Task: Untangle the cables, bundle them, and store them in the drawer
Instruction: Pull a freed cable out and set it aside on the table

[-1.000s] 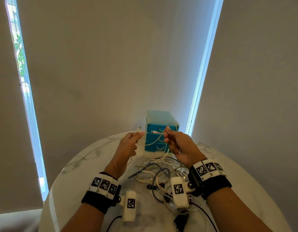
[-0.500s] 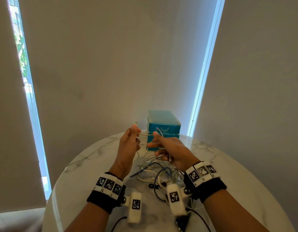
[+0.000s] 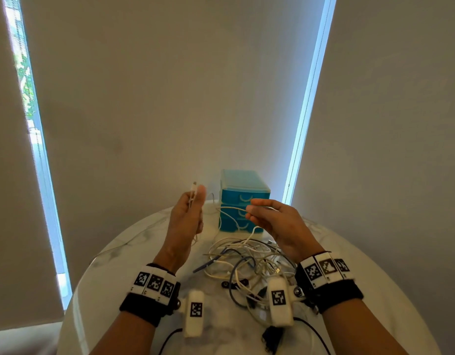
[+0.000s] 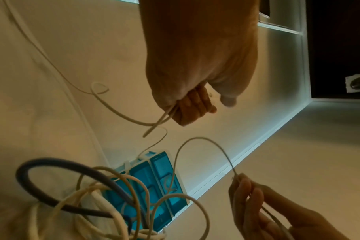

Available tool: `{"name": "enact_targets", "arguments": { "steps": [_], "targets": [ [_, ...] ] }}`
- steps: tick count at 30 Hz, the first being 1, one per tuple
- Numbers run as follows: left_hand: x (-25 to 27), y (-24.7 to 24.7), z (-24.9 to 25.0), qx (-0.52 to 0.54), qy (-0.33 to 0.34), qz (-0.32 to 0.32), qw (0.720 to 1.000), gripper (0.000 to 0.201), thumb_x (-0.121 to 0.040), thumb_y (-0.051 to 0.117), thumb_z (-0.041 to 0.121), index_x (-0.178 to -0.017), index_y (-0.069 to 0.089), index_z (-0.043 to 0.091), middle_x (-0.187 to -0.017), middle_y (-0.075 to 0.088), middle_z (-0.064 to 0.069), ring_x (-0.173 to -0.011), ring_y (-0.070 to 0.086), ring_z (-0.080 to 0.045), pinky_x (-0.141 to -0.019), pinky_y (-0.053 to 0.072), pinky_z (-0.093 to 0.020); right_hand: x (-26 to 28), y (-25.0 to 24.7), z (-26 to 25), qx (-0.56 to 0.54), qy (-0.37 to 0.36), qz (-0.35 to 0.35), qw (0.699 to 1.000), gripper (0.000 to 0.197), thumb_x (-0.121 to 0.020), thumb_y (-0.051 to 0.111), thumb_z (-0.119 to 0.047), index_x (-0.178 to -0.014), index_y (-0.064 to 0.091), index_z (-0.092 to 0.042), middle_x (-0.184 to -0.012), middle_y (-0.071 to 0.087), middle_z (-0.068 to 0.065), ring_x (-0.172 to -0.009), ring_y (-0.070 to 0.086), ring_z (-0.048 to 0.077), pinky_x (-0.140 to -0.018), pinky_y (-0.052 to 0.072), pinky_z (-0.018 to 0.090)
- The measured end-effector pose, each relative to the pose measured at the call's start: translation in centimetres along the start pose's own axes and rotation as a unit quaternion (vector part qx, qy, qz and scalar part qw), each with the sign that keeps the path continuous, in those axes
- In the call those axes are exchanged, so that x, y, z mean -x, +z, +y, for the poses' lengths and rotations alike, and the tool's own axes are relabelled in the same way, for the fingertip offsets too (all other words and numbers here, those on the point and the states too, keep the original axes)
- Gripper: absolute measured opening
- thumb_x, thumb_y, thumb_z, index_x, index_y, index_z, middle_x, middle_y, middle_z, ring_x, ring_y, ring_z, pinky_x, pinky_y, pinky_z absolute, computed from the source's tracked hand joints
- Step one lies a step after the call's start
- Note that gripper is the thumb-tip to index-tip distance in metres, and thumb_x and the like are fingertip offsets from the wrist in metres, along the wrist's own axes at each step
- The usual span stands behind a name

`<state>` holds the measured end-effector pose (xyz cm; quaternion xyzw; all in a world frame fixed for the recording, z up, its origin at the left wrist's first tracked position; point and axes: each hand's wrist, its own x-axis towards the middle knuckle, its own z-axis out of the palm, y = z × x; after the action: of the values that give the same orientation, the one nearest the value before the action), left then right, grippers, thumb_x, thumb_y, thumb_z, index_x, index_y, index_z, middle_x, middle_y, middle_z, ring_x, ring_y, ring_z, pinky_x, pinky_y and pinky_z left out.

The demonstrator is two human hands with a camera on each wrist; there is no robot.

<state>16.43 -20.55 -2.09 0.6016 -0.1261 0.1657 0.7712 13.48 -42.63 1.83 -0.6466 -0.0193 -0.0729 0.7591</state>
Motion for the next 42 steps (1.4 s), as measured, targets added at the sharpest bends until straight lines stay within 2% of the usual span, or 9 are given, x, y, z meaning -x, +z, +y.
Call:
{"name": "enact_targets", "arguments": {
  "steps": [10, 13, 17, 20, 24, 27, 31, 33, 42],
  "targets": [
    [1.3, 1.4, 0.5, -0.195, 0.01, -0.103, 0.975, 0.033, -0.107, 0.06, 0.039, -0.102, 0.082, 0.014, -0.064, 0.07, 0.03, -0.066, 0.064, 0.016, -0.063, 0.043, 0.0, 0.7, 1.0, 0.2, -0.199, -0.012, -0.045, 0.979, 0.032, -0.099, 0.068, 0.0, -0.131, 0.066, 0.005, -0.125, 0.076, 0.022, -0.12, 0.074, 0.03, -0.1, 0.061, 0.035],
    [1.3, 1.6, 0.6, -0.187, 0.014, -0.086, 0.978, 0.037, -0.107, 0.06, 0.04, -0.098, 0.08, 0.01, -0.055, 0.065, 0.023, -0.052, 0.06, 0.011, -0.054, 0.041, -0.003, 0.3, 2.5, 1.7, -0.146, -0.04, -0.005, 0.988, 0.027, -0.099, 0.072, -0.012, -0.124, 0.075, -0.003, -0.119, 0.079, 0.014, -0.11, 0.075, 0.021, -0.101, 0.061, 0.033],
    [0.6, 0.8, -0.4, -0.21, 0.029, -0.054, 0.976, 0.035, -0.103, 0.063, 0.052, -0.093, 0.082, 0.023, -0.092, 0.081, 0.009, -0.09, 0.072, -0.002, -0.079, 0.052, -0.019, -0.1, 4.8, 2.5, 0.014, -0.068, 0.026, 0.997, 0.023, -0.102, 0.072, -0.028, -0.116, 0.078, -0.011, -0.096, 0.078, 0.005, -0.089, 0.07, 0.016, -0.087, 0.062, 0.027],
    [0.3, 0.5, -0.1, -0.162, 0.027, 0.017, 0.986, 0.033, -0.101, 0.063, 0.057, -0.1, 0.075, 0.027, -0.092, 0.077, 0.009, -0.085, 0.069, -0.006, -0.074, 0.051, -0.025, -1.3, 5.2, 0.8, -0.006, -0.128, 0.109, 0.986, 0.018, -0.108, 0.063, -0.021, -0.107, 0.073, -0.007, -0.084, 0.079, 0.005, -0.077, 0.072, 0.015, -0.079, 0.062, 0.031],
    [-0.6, -2.4, 1.5, -0.014, 0.122, 0.276, 0.953, 0.043, -0.105, 0.054, 0.059, -0.113, 0.065, 0.018, -0.084, 0.056, 0.005, -0.073, 0.05, -0.012, -0.069, 0.045, -0.035, -3.5, 2.4, -4.0, -0.208, -0.277, 0.321, 0.881, 0.014, -0.112, 0.044, -0.018, -0.113, 0.053, -0.007, -0.087, 0.076, 0.007, -0.074, 0.073, 0.018, -0.068, 0.057, 0.031],
    [-0.7, -3.2, 2.6, 0.108, 0.179, 0.306, 0.929, 0.056, -0.108, 0.04, 0.058, -0.129, 0.064, 0.013, -0.078, 0.038, 0.005, -0.065, 0.034, -0.012, -0.054, 0.031, -0.029, -6.2, 2.4, -6.7, -0.32, -0.295, 0.389, 0.812, 0.018, -0.112, 0.04, -0.016, -0.12, 0.048, -0.002, -0.095, 0.077, 0.017, -0.071, 0.072, 0.018, -0.064, 0.056, 0.026],
    [-0.4, -2.2, 2.4, 0.1, 0.197, 0.284, 0.933, 0.069, -0.102, 0.035, 0.064, -0.134, 0.062, 0.01, -0.079, 0.038, 0.005, -0.066, 0.032, -0.011, -0.053, 0.028, -0.025, -7.8, 11.6, -6.7, -0.166, -0.094, -0.027, 0.981, 0.041, -0.112, 0.052, -0.013, -0.146, 0.048, 0.01, -0.128, 0.074, 0.022, -0.1, 0.08, 0.023, -0.083, 0.065, 0.029],
    [-0.5, -2.2, 2.0, 0.079, 0.191, 0.281, 0.937, 0.07, -0.098, 0.035, 0.068, -0.134, 0.063, 0.014, -0.08, 0.042, 0.005, -0.068, 0.036, -0.011, -0.055, 0.031, -0.025, -6.7, 14.6, -6.4, -0.01, -0.054, -0.168, 0.984, 0.047, -0.111, 0.053, -0.009, -0.154, 0.039, 0.004, -0.137, 0.07, 0.018, -0.114, 0.076, 0.027, -0.097, 0.063, 0.035],
    [-0.9, -1.3, -0.8, -0.095, 0.064, 0.12, 0.986, 0.049, -0.113, 0.033, 0.051, -0.109, 0.077, 0.031, -0.076, 0.051, 0.013, -0.073, 0.045, -0.012, -0.073, 0.04, -0.034, -1.9, 5.0, -2.1, 0.098, -0.056, -0.09, 0.99, 0.022, -0.11, 0.058, -0.015, -0.119, 0.075, -0.005, -0.102, 0.082, 0.012, -0.087, 0.076, 0.02, -0.071, 0.063, 0.023]
  ]
}}
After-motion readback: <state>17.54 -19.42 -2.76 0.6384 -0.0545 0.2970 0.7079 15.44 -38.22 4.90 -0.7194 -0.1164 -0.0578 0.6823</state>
